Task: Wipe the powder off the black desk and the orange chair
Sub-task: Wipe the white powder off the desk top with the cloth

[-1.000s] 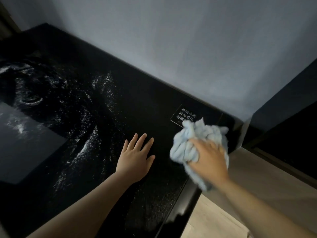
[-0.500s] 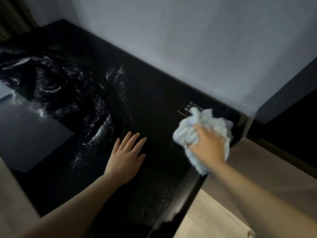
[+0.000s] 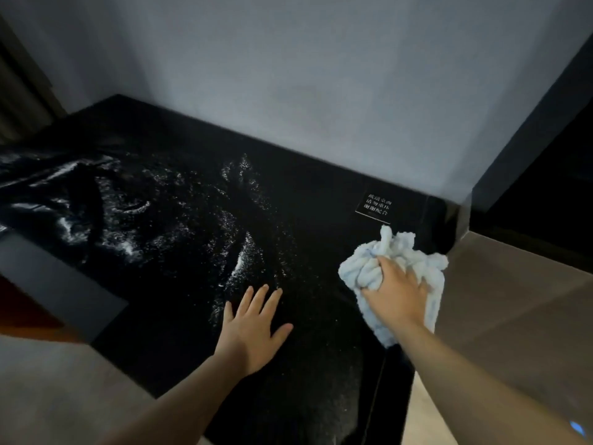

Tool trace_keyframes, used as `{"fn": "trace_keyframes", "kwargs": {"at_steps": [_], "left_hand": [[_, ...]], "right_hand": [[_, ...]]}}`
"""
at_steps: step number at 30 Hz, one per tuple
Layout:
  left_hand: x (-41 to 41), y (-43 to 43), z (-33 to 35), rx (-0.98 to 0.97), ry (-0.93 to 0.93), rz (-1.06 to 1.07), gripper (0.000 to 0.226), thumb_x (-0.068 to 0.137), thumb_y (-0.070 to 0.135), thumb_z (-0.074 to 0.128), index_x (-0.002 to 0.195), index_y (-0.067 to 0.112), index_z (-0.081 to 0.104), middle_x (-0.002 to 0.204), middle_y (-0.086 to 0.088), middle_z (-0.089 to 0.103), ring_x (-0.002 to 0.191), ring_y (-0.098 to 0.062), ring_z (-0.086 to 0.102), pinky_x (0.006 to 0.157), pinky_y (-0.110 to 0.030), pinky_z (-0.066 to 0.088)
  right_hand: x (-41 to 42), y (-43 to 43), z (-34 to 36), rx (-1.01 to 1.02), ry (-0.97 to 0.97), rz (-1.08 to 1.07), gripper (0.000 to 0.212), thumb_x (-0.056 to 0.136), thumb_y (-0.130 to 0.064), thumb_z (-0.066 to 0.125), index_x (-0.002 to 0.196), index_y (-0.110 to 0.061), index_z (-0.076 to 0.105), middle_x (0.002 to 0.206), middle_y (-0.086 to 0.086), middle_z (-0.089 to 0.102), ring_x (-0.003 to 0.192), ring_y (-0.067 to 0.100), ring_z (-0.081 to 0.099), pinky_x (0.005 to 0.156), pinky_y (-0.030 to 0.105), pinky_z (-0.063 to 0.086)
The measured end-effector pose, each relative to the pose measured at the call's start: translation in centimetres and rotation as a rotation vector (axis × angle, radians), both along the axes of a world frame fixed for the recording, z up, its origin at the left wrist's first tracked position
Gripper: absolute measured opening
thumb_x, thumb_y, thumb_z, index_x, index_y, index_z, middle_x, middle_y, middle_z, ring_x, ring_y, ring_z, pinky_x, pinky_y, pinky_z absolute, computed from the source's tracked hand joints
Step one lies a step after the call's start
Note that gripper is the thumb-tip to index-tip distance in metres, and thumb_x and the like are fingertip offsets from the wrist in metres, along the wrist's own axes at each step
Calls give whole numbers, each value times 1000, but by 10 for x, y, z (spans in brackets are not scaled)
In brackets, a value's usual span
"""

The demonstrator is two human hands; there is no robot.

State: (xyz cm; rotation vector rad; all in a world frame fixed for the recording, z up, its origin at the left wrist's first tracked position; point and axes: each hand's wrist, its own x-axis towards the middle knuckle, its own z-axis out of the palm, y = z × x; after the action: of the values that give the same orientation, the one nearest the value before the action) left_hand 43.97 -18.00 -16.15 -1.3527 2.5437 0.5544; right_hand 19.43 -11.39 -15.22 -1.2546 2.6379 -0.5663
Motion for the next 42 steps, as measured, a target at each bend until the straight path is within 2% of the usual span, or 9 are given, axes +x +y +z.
{"fn": "trace_keyframes", "kwargs": {"at_steps": [7, 9, 13, 19, 22, 24, 30, 37, 42], "left_hand": [[3, -8, 8, 51, -65, -97, 71, 94, 55, 32, 151, 26, 0, 159, 3, -9, 146, -22, -13, 116, -49, 0], [4, -10, 9, 60, -82, -132, 69, 96, 51, 31, 151, 26, -1, 159, 3, -10, 145, -22, -14, 116, -48, 1], [7, -13, 8, 70, -72, -146, 61, 99, 43, 27, 151, 26, 0, 159, 3, -10, 145, -23, -14, 117, -47, 2], [6, -7, 3, 8, -72, -126, 58, 101, 37, 24, 151, 25, 0, 159, 3, -9, 146, -23, -12, 117, -47, 1], [4, -5, 3, 1, -61, -103, 56, 101, 37, 24, 151, 24, 1, 159, 2, -8, 146, -23, -12, 117, -48, 2], [2, -4, 4, 18, -47, -77, 56, 101, 37, 24, 151, 24, 3, 159, 2, -7, 146, -24, -11, 117, -48, 3], [-4, 0, 5, 27, -39, -18, 55, 101, 36, 26, 151, 22, 7, 160, 2, -4, 146, -24, -9, 117, -47, 4], [-4, 5, 5, 24, -35, -12, 57, 101, 37, 25, 152, 21, 4, 159, 1, -5, 146, -24, -10, 117, -45, 3], [5, 6, 0, -43, -28, -75, 56, 101, 39, 25, 152, 23, 7, 160, 3, -1, 146, -23, -6, 117, -43, 4]], "right_hand": [[83, 60, -7, -4, 61, 421, 43, 64, -47, 49, 106, -39, 52, 109, -15, 59, 104, 16, 54, 92, 41, 39], [58, 42, -1, 46, -80, 243, 32, 75, -45, 45, 106, -40, 51, 113, -11, 56, 109, 18, 50, 97, 43, 37], [61, 25, 3, 64, -48, 2, 37, 81, -38, 50, 119, -33, 49, 118, -5, 54, 117, 23, 46, 103, 44, 30], [87, 73, -11, 2, 76, 601, 52, 62, -51, 51, 112, -39, 47, 115, -12, 58, 111, 18, 54, 94, 42, 38], [43, 39, 2, 2, 8, 271, 29, 75, -43, 52, 103, -39, 47, 105, -14, 53, 108, 15, 49, 93, 37, 34], [35, 26, 6, 10, -4, 114, 34, 78, -43, 55, 110, -37, 48, 106, -13, 52, 108, 15, 48, 98, 39, 31], [64, 86, -13, -24, 113, 626, 57, 59, -52, 52, 113, -37, 49, 110, -13, 60, 104, 16, 58, 88, 33, 34], [37, 33, 0, 60, -19, 159, 49, 76, -45, 55, 123, -35, 44, 120, -9, 53, 118, 20, 43, 104, 42, 26], [86, 100, -10, 27, 82, 559, 61, 54, -53, 59, 113, -37, 52, 112, -12, 60, 104, 18, 60, 88, 39, 43]]}}
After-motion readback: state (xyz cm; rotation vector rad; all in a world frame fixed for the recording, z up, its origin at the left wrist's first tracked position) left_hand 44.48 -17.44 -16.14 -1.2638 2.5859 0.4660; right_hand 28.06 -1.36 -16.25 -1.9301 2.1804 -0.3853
